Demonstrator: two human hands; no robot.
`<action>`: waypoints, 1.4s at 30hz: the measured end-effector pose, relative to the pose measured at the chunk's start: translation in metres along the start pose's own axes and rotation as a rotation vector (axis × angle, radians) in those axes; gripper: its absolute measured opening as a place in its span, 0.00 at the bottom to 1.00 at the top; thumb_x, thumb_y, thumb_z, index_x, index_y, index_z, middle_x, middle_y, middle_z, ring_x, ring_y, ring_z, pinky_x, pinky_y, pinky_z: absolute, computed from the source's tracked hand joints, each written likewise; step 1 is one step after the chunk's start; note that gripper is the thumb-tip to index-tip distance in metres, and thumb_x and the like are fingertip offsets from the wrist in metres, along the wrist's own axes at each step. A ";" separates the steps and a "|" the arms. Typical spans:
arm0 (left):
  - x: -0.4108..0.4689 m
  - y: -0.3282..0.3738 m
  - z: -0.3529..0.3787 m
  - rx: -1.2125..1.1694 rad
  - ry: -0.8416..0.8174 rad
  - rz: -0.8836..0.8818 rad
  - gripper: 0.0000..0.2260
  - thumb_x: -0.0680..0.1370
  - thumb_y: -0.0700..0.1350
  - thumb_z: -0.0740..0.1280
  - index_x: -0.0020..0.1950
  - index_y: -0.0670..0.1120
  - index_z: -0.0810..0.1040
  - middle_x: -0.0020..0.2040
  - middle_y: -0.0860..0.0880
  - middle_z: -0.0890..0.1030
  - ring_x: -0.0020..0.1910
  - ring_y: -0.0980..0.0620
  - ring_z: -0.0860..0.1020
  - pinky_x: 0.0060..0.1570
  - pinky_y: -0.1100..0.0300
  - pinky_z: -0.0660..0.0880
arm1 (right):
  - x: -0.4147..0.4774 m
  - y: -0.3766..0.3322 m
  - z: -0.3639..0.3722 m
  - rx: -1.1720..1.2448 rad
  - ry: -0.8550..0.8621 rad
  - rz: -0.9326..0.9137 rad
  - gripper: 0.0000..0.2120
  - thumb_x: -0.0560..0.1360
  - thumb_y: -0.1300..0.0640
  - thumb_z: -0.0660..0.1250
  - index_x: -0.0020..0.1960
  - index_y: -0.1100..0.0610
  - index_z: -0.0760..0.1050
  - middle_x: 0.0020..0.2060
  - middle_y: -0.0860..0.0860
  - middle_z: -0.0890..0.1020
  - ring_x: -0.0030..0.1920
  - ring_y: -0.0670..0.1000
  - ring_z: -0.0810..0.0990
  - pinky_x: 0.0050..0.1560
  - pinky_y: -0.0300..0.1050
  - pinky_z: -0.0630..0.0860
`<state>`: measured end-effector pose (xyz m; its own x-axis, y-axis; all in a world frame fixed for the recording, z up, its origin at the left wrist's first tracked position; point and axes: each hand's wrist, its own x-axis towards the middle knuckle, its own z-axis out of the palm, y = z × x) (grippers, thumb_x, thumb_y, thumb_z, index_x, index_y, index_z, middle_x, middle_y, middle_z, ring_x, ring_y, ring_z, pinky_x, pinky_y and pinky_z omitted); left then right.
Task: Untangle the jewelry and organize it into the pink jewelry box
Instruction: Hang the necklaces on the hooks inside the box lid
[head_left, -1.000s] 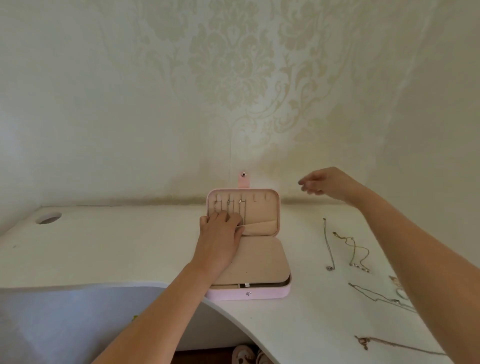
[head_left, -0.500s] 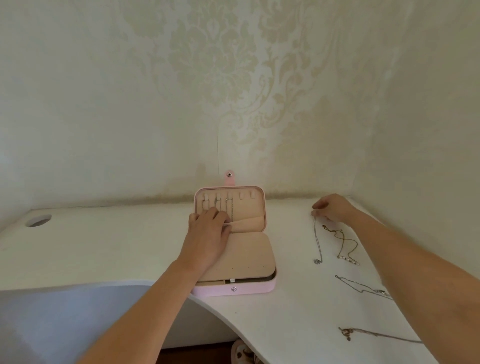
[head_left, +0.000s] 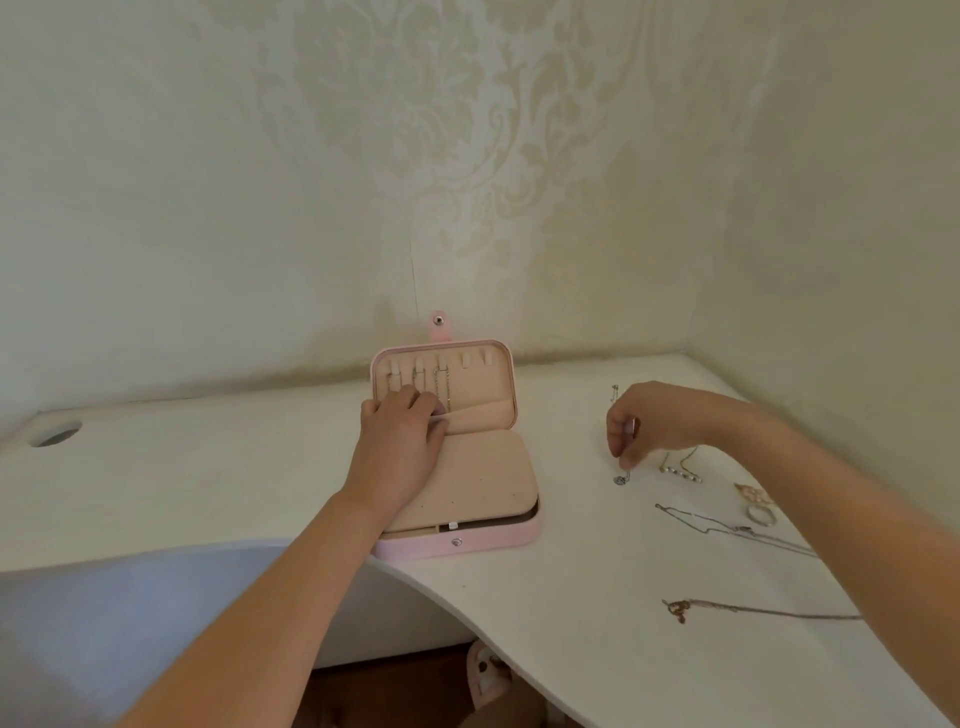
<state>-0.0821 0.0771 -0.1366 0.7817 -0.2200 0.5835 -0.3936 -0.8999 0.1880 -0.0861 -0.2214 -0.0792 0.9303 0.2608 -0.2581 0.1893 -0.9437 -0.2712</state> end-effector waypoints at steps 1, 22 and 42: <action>0.000 0.000 0.000 0.002 0.002 0.001 0.02 0.75 0.43 0.67 0.45 0.45 0.78 0.43 0.47 0.77 0.43 0.44 0.75 0.46 0.54 0.62 | -0.005 0.001 0.003 0.005 0.005 0.004 0.08 0.64 0.55 0.77 0.38 0.49 0.79 0.40 0.48 0.82 0.37 0.44 0.77 0.37 0.36 0.70; -0.002 0.003 -0.003 0.030 -0.015 -0.004 0.05 0.76 0.43 0.66 0.47 0.42 0.78 0.45 0.44 0.77 0.45 0.41 0.75 0.47 0.51 0.63 | -0.072 -0.002 0.073 0.086 0.259 -0.377 0.13 0.74 0.59 0.69 0.57 0.48 0.81 0.52 0.40 0.80 0.46 0.36 0.76 0.47 0.25 0.68; -0.002 0.002 -0.003 0.049 -0.019 0.007 0.05 0.76 0.42 0.67 0.48 0.41 0.78 0.46 0.42 0.78 0.46 0.40 0.76 0.46 0.51 0.63 | -0.084 0.005 0.086 -0.085 0.369 -0.335 0.14 0.79 0.57 0.60 0.63 0.49 0.75 0.60 0.42 0.77 0.60 0.43 0.74 0.58 0.30 0.63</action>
<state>-0.0862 0.0765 -0.1350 0.7880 -0.2331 0.5698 -0.3755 -0.9154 0.1449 -0.1904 -0.2302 -0.1390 0.8600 0.4777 0.1793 0.5075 -0.8375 -0.2027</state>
